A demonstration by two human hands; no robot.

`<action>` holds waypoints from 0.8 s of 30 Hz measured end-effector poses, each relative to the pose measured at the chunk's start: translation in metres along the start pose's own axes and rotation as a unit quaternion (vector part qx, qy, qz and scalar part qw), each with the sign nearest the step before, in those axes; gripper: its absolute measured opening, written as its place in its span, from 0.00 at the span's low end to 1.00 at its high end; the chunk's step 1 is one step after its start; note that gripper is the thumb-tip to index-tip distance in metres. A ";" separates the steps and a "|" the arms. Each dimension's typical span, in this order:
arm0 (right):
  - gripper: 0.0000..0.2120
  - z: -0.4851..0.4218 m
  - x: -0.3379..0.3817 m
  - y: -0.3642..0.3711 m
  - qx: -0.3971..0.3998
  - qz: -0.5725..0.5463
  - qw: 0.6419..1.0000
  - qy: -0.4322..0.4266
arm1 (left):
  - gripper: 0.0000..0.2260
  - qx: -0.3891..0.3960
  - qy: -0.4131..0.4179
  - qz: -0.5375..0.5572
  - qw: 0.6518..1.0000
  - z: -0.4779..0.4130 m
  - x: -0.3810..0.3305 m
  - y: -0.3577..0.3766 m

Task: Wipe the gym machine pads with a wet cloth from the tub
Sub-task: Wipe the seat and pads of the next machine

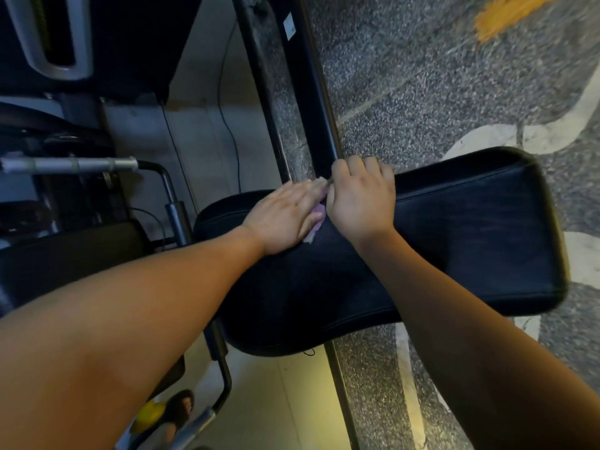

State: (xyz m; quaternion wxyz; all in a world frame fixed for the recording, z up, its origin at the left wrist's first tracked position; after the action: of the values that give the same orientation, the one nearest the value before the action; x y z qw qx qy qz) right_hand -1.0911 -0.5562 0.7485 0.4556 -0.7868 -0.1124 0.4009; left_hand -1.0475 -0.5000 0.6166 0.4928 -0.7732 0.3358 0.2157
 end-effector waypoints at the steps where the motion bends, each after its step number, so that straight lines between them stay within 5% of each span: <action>1: 0.08 0.001 0.011 0.004 0.011 -0.006 1.000 -0.004 | 0.27 -0.003 -0.021 0.006 1.000 0.007 0.012 -0.002; 6: 0.12 0.015 0.052 0.028 0.087 0.005 0.996 -0.005 | 0.20 0.003 -0.200 0.080 0.977 0.084 0.086 0.003; 12: 0.28 0.021 0.078 0.059 0.186 0.114 0.976 -0.030 | 0.21 0.004 -0.404 0.249 0.880 0.161 0.120 0.036; 14: 0.30 0.020 0.081 0.062 0.217 0.136 0.966 -0.030 | 0.16 -0.092 -0.400 0.308 0.858 0.158 0.114 0.045; 17: 0.30 0.020 0.082 0.062 0.219 0.139 0.965 -0.031 | 0.17 -0.180 -0.371 0.255 0.875 0.144 0.105 0.045; 21: 0.29 0.019 0.083 0.062 0.213 0.139 0.967 -0.023 | 0.20 -0.147 -0.258 0.136 0.945 0.099 0.085 0.026; 24: 0.29 0.018 0.085 0.062 0.207 0.139 0.968 -0.017 | 0.20 -0.131 -0.196 0.127 0.964 0.089 0.098 0.019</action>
State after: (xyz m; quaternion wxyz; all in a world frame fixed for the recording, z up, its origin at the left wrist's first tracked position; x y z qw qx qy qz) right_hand -1.0602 -0.5334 0.6491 0.5459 -0.6765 0.0758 0.4885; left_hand -0.9949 -0.4543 0.5026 0.4122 -0.7246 0.2971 0.4656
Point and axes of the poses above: each hand's wrist, its own z-axis away from the middle knuckle, its own y-axis out of the palm, x = y × z, the point moved 5 cm from there along -z, towards the middle knuckle, and after that the axes turned 15 degrees about y, right-handed, at the moved point
